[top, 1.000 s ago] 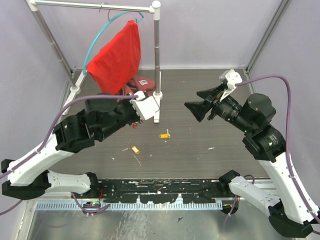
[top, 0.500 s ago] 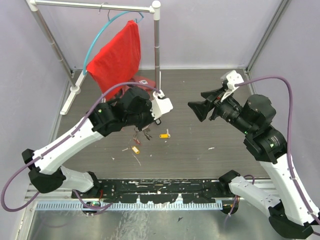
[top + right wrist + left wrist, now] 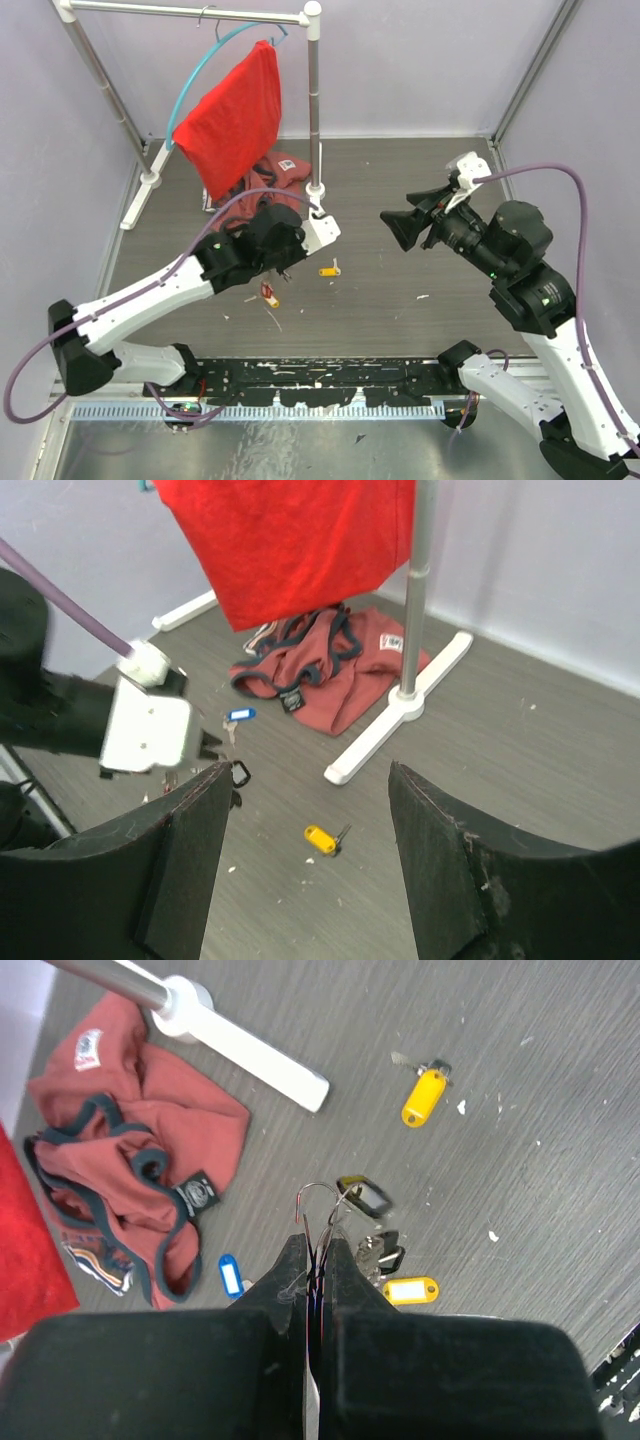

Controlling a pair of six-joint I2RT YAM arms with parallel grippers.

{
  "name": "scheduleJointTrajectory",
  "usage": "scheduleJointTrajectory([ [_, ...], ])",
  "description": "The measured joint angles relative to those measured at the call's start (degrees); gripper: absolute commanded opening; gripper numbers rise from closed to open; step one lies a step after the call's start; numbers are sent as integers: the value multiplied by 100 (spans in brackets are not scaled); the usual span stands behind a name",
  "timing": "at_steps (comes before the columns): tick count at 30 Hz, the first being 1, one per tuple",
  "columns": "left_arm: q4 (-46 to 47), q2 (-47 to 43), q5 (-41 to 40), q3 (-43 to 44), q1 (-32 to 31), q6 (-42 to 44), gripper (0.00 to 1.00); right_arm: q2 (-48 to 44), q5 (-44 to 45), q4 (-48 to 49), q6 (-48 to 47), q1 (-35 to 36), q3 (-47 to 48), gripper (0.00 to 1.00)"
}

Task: Put the keys on the keyring

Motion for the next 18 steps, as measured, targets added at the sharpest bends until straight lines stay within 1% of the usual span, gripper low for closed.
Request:
scheduleJointTrajectory([
  [6,483,-973,96,-72,-127,529,0,136,-345,44,568,0,-527,66],
  [9,835,-1493,271,-184,-184,949,0,293,-758,273,1078,0,-833,65],
  [10,933,-1628,339,-214,-205,1110,0,396,-962,487,1329,0,-935,65],
  [15,1126,-1775,592,-240,-249,1641,0,737,-1580,1360,2253,0,-1113,65],
  [18,1123,-1709,697,-238,-267,1832,0,831,-1899,1980,2715,0,-1113,61],
])
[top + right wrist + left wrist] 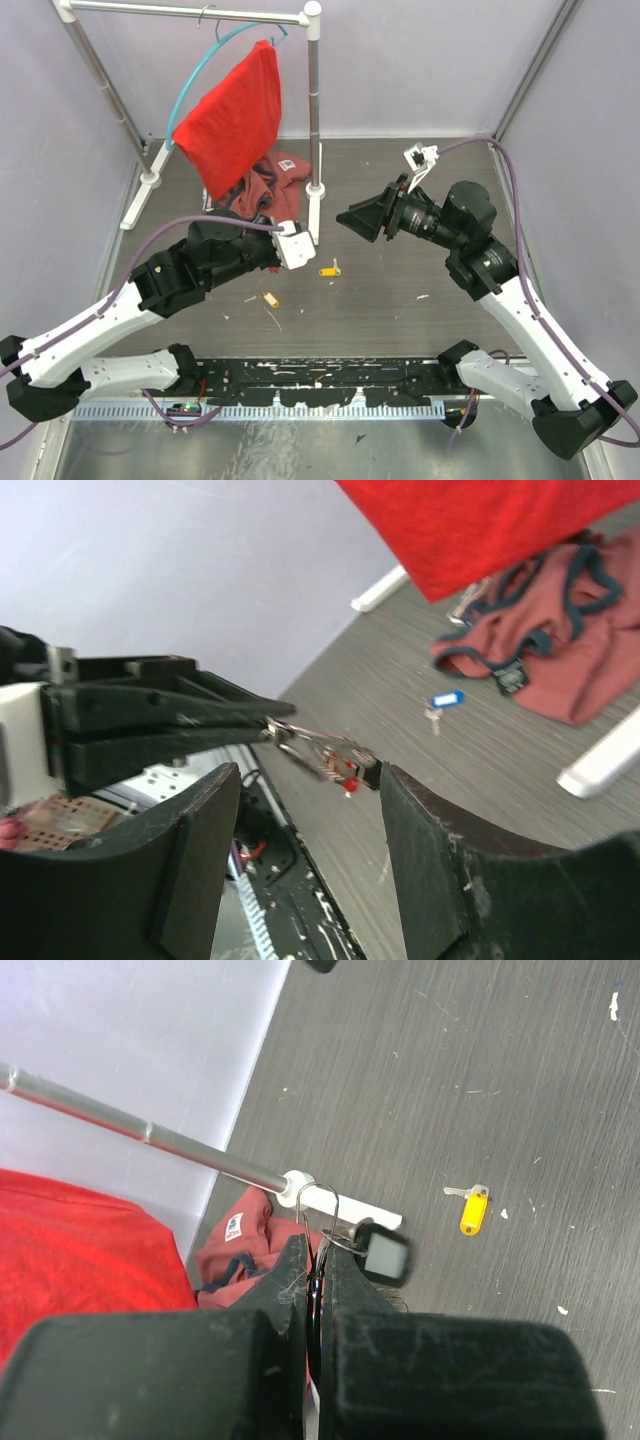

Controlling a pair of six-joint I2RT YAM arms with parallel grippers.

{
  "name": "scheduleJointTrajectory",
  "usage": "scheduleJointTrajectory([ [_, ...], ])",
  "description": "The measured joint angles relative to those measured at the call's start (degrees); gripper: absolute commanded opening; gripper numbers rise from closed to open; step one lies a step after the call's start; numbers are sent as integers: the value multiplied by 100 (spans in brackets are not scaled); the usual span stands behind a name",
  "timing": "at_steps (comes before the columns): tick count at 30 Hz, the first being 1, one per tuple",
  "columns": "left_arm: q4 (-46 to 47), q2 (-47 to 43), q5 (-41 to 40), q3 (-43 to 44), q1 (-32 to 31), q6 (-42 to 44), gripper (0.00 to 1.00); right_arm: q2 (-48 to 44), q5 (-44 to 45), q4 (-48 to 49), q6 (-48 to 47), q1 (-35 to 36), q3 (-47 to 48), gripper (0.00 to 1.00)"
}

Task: Put the keys on the keyring

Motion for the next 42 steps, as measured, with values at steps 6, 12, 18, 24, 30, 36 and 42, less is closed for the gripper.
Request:
scheduleJointTrajectory([
  [6,4,173,164,142,-94,216,0,326,-492,566,470,33,39,55],
  [12,28,358,234,315,-216,380,0,782,-522,348,483,527,199,53],
  [18,63,439,249,334,-260,481,0,796,-494,201,404,678,289,39],
  [24,66,444,247,334,-286,527,0,793,-472,181,354,691,317,30],
  [30,66,444,245,334,-291,562,0,866,-518,162,352,721,367,24],
  [36,72,444,184,334,-299,592,0,990,-634,155,352,756,385,16],
  [42,105,444,111,332,-310,597,40,1010,-658,155,317,763,398,1],
])
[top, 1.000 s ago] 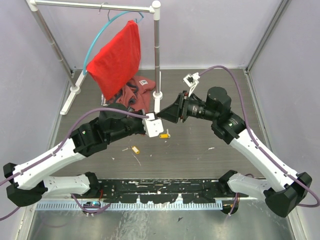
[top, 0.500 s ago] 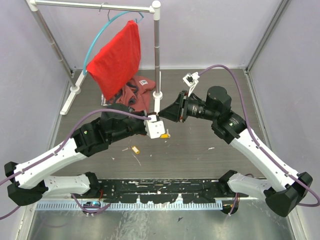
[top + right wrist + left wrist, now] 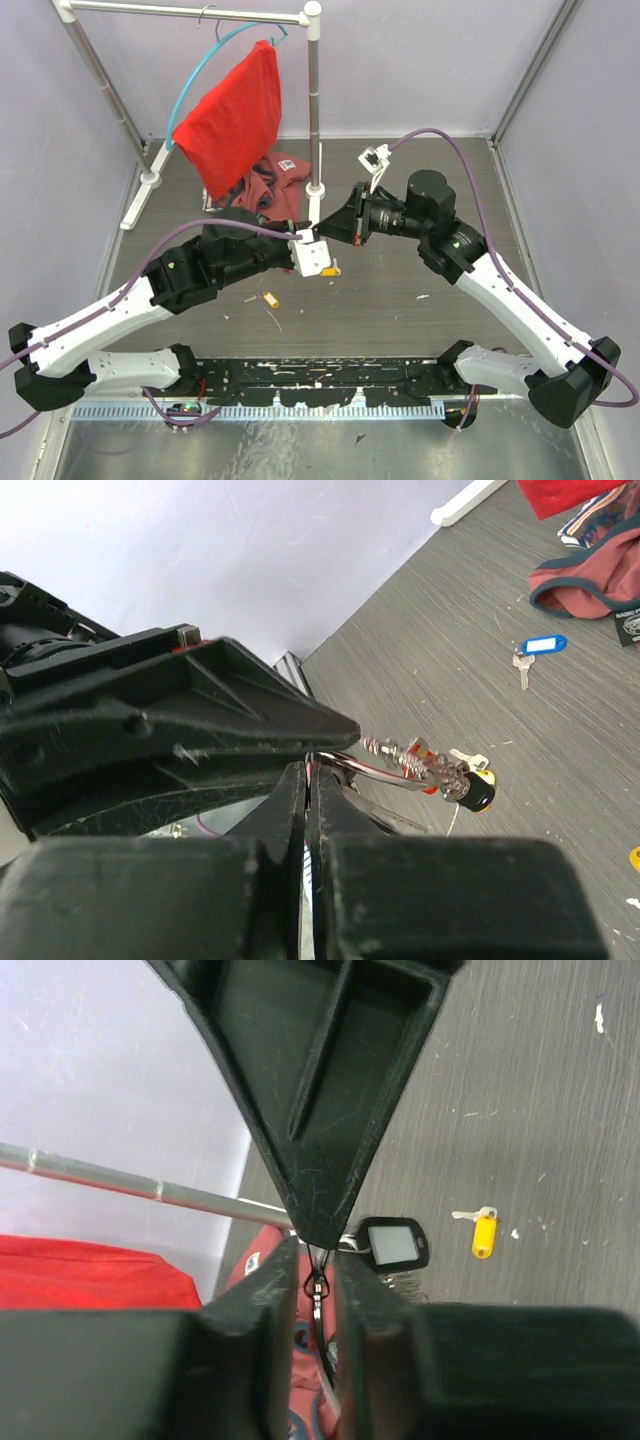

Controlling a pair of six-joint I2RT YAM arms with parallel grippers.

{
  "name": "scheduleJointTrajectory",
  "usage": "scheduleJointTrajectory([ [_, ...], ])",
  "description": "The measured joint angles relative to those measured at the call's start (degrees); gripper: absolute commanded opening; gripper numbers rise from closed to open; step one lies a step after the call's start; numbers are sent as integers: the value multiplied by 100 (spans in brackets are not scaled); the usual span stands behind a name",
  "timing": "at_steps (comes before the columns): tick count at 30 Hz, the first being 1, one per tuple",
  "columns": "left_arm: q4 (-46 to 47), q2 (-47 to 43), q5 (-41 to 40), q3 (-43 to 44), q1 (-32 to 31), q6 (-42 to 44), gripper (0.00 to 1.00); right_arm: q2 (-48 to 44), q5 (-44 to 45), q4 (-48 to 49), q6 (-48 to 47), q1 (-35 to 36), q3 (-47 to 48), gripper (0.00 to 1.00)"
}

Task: Put the keys on the keyring

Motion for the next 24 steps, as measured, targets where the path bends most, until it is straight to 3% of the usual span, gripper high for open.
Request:
scheduleJointTrajectory([
  [2,61,-7,-46,-2,-2,-24,53,0,15,-11,-24,0,13,1],
  [3,127,-20,-85,-7,-4,-48,71,-4,33,-37,-39,0,15,1],
  [4,192,-48,-136,-28,-7,-81,82,-9,57,-55,-61,0,17,1],
  [5,258,-98,-166,-63,-4,-107,86,-17,101,-87,-87,0,20,1],
  [10,393,-535,-267,-313,-4,-505,87,-136,380,-153,-199,2,26,1],
  [15,638,-1051,-188,-726,-4,-1176,75,-354,608,-155,-269,2,26,1],
  [21,1213,-1084,-140,-1128,-4,-2138,70,-431,706,-120,-280,2,26,1],
  [24,1558,-1038,-131,-1314,-4,-2618,58,-431,756,-120,-280,2,26,1],
])
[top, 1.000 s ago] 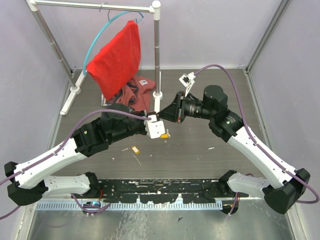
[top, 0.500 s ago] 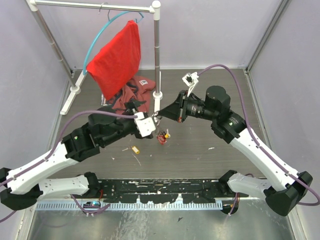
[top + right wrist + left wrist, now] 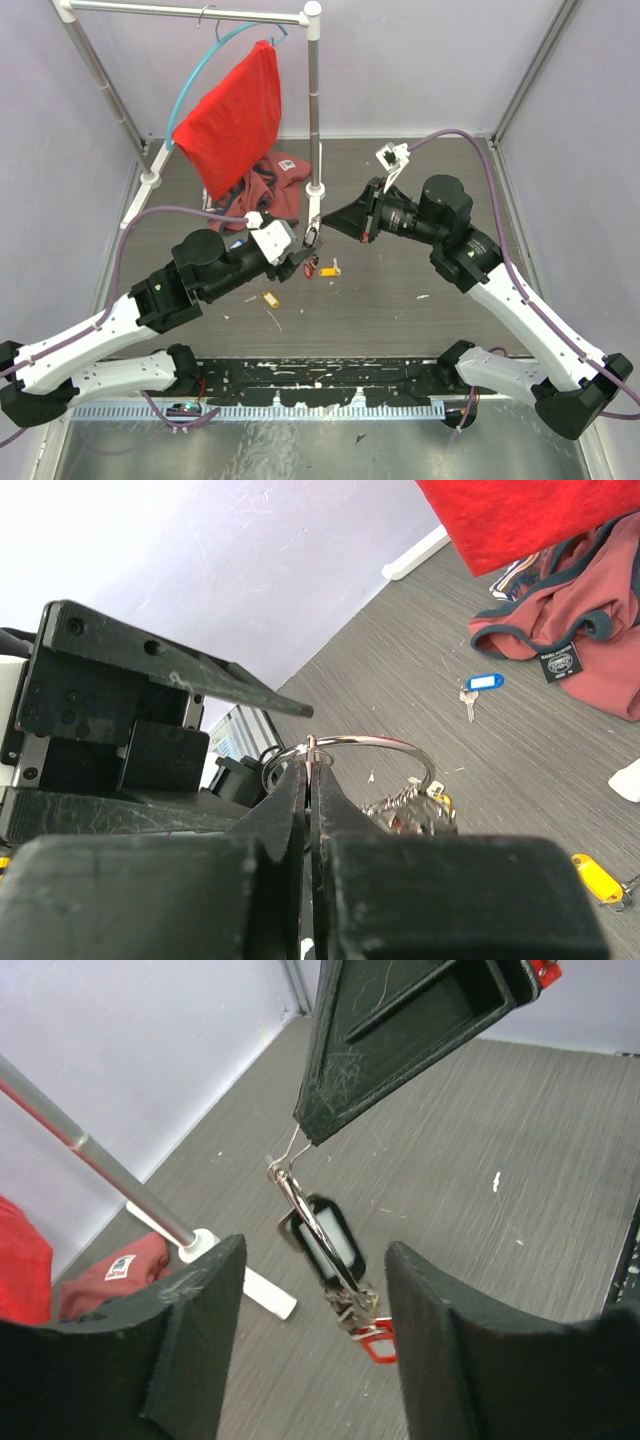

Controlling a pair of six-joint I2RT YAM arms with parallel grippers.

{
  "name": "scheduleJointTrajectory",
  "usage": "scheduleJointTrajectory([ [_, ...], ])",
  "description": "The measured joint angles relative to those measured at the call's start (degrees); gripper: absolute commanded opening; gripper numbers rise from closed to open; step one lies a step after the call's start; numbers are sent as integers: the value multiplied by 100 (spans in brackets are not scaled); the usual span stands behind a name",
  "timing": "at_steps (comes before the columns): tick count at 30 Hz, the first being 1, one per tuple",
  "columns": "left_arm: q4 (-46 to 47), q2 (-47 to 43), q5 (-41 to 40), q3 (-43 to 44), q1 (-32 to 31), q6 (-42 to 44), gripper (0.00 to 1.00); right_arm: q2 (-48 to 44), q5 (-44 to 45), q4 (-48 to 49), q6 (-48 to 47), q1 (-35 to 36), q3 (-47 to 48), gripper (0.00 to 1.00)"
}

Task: Put the keys on the keyring

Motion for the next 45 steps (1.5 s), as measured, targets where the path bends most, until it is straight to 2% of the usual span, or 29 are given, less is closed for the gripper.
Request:
scheduleJointTrajectory([
  [3,245,0,33,-107,-2,-339,43,0,42,-2,0,0,0,1],
  [8,372,7,13,-151,0,-645,33,-39,122,-2,0,0,0,1],
  [12,439,28,-59,-216,-2,-817,14,-131,157,0,2,0,0,1],
  [14,461,50,-114,-249,-2,-857,9,-157,160,-4,2,0,0,1],
  [16,483,87,-205,-249,4,-859,0,-166,188,-7,-2,-2,0,1],
  [18,476,107,-278,-247,2,-835,0,-177,243,-57,-50,-2,0,5],
  [20,385,136,-341,-214,2,-758,0,-190,339,-173,-175,0,7,16],
  [22,186,173,-387,-136,2,-658,0,-201,481,-380,-321,0,50,31],
  [26,-468,302,-431,214,0,-501,0,-299,920,-800,-682,0,166,46],
  [30,-1038,514,-431,564,33,-538,0,-544,1757,-1226,-997,4,256,55],
  [35,-1683,981,-212,833,186,-804,0,-977,3348,-1683,-1071,13,258,62],
  [39,-2041,1644,214,1143,216,-1060,0,-1172,4391,-2046,-955,13,337,79],
  [45,-1888,2774,1145,1598,214,-1541,0,-1456,5211,-2435,-922,13,363,80],
])
